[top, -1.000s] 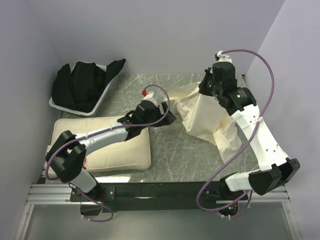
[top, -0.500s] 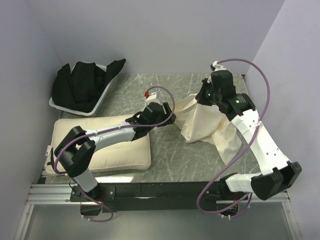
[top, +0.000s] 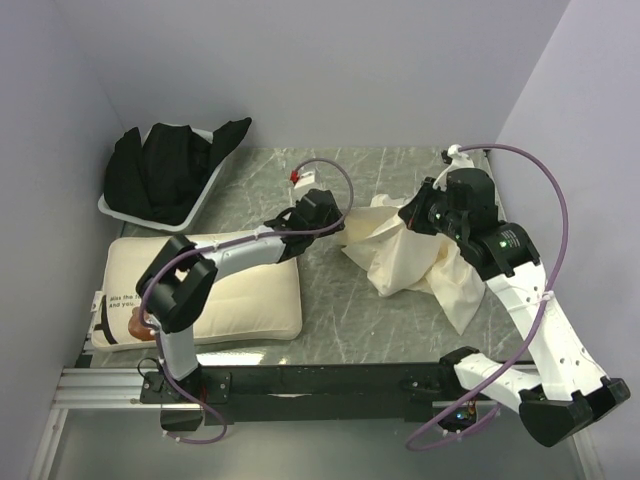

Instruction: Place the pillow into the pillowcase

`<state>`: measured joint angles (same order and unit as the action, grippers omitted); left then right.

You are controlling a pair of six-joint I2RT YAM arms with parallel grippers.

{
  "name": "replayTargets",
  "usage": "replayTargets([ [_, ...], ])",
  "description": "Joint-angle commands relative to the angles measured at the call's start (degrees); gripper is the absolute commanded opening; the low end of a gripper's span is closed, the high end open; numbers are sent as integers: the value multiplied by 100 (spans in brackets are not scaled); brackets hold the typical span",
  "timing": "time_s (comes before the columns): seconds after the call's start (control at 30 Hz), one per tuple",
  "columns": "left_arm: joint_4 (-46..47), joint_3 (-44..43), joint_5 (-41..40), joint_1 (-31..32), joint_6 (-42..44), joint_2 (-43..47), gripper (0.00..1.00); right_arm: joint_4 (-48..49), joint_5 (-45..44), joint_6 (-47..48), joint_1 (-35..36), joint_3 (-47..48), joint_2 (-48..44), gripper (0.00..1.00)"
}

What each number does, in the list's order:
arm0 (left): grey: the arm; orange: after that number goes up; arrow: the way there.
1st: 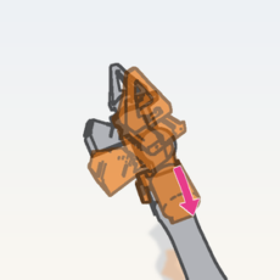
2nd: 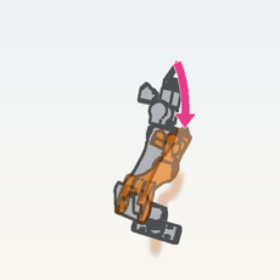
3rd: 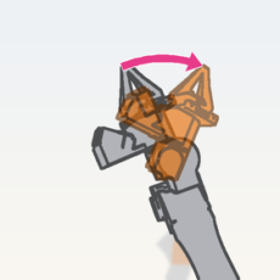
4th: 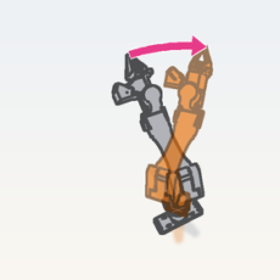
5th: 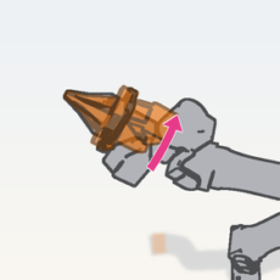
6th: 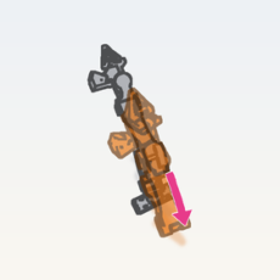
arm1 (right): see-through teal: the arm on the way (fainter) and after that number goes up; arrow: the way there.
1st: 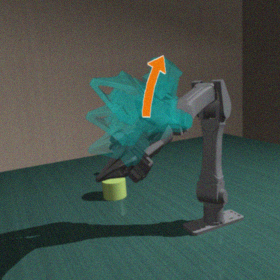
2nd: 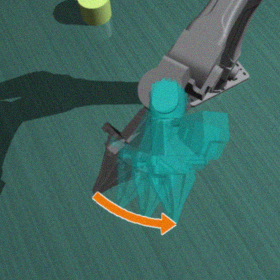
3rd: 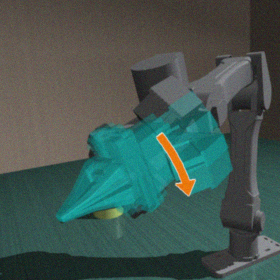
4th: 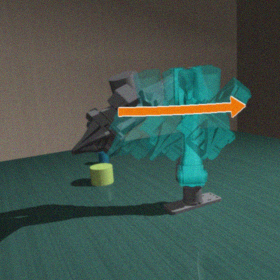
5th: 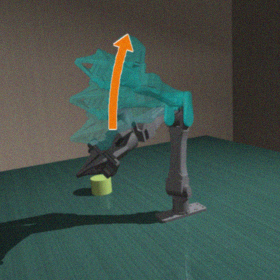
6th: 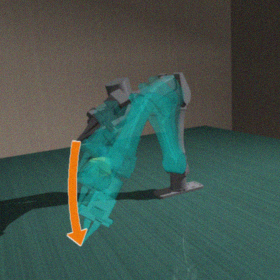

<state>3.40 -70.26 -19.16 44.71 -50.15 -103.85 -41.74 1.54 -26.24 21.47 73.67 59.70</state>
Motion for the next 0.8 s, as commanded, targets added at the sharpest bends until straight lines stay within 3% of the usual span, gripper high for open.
replayTargets([
  [0.0, 91, -409, 53, -67, 260, -100, 36, 131, -93, -74, -21, 68, -47, 0],
  [0.03, 39, -444, 52, -128, 278, -74, 14, 148, -75, -74, -20, 95, 6, 0],
  [0.1, -163, -725, 183, -426, 278, -56, 1, 279, 91, -92, -20, 113, 242, 3],
  [0.17, -592, -1162, 211, -673, 321, -65, 1, 298, 118, -109, -21, 148, 480, 3],
  [0.2, -717, -1322, 185, -909, 365, -91, 1, 411, 223, -118, -20, 104, 690, 9],
  [0.27, -1076, -1928, 254, -1156, 488, -327, 1, 482, 338, -127, 49, -36, 858, 25],
  [0.3, -1348, -2122, 324, -1340, 558, -424, 1, 578, 121, -136, 267, -141, 920, 43],
  [0.4, -1631, -2676, 500, -1526, 848, -758, 1, 920, -563, -337, 943, -773, 807, 67],
  [0.47, -1693, -2888, 597, -1562, 902, -960, 1, 1105, -961, -618, 1348, -1325, 762, 72],
  [0.57, -1737, -3020, 667, -1614, 920, -1154, 1, 1780, -1340, -1031, 2008, -1994, 832, 72],
  [0.77, -1878, -3266, 782, -1685, 998, -1366, 1, 2442, -1797, -1375, 2958, -2060, 1840, 71],
])
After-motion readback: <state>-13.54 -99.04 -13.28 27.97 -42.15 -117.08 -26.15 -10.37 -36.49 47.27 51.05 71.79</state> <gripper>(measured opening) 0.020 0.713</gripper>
